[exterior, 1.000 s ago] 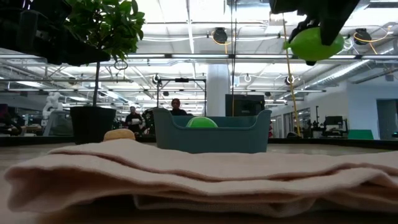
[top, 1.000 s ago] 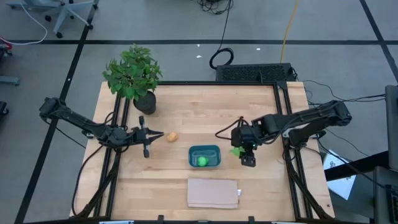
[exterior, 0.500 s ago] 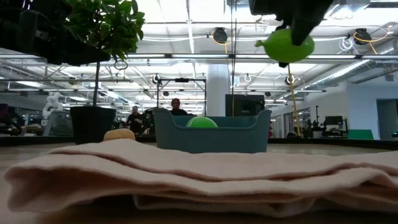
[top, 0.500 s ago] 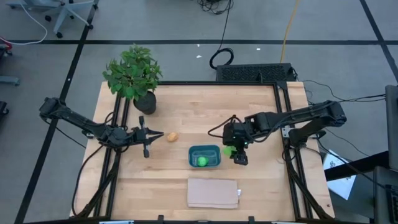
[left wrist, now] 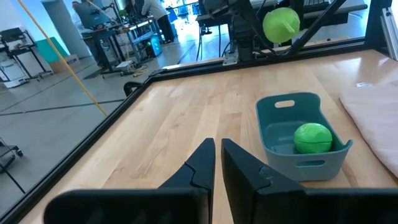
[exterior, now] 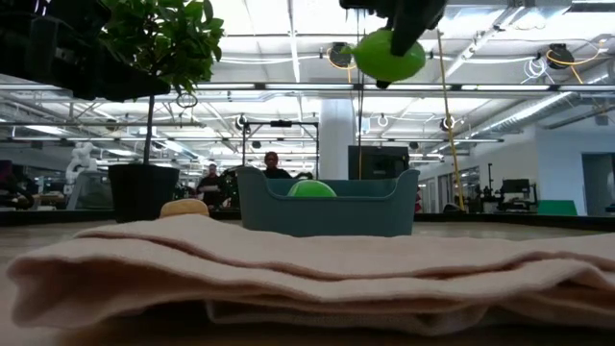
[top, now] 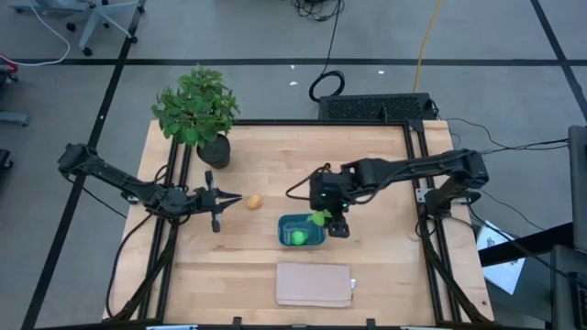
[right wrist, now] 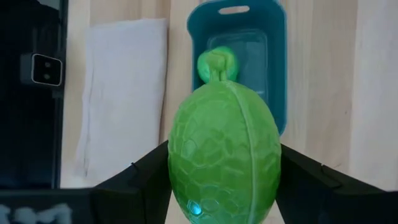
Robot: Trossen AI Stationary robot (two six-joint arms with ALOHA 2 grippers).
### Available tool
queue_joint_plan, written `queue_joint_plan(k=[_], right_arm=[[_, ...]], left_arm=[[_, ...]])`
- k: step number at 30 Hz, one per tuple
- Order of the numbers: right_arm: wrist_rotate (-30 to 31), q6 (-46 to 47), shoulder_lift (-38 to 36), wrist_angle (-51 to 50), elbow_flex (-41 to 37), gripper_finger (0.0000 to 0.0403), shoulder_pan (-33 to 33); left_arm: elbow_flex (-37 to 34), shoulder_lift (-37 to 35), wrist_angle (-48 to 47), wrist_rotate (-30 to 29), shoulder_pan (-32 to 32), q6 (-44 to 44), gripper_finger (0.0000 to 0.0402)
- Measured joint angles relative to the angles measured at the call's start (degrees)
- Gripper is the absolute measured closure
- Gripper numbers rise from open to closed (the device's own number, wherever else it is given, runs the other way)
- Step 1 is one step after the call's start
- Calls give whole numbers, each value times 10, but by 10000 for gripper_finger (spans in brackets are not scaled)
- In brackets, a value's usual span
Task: Pick and placing Produce into tupperware
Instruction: Put the green melon into the blue bin
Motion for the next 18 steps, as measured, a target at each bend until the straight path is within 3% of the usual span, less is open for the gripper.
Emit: queue_joint_plan(k=[12,18], right_arm=[[-15,-55,100,-79,130,188,-20],[-15,-81,122,-91,155,188,-29]], left_arm=[[0,0,-9,0,0,0,369],[0,0,-9,0,0,0,369]])
